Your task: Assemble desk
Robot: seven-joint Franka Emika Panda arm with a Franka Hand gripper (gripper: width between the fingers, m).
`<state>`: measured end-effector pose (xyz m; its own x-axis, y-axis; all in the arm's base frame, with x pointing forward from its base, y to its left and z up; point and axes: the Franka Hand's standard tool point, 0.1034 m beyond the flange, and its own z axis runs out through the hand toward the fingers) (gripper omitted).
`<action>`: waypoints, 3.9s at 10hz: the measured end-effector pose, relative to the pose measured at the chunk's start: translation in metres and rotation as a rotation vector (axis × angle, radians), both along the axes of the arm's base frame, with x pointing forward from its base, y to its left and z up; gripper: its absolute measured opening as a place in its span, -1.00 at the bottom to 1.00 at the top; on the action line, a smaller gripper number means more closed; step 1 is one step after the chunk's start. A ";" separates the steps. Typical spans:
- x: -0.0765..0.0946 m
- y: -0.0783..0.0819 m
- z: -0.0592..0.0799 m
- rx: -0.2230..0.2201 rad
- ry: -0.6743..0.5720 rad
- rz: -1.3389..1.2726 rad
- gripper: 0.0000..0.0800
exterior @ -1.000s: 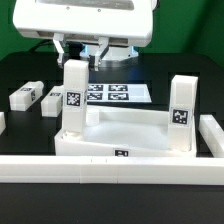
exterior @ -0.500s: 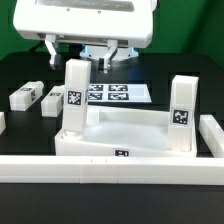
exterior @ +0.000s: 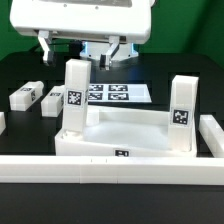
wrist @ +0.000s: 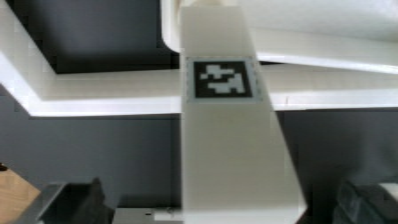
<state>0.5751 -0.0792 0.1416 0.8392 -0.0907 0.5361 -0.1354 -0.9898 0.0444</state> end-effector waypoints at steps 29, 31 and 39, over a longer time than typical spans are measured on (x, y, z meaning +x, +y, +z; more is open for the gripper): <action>0.016 -0.004 -0.022 0.076 0.498 0.131 -0.28; 0.016 -0.001 -0.022 0.128 0.488 0.003 -0.28; 0.018 0.008 -0.023 0.334 0.451 -0.501 -0.28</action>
Offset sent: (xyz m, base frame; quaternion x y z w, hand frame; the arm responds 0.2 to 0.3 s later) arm 0.0000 0.0000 0.0000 0.0000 0.0000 0.0000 1.0000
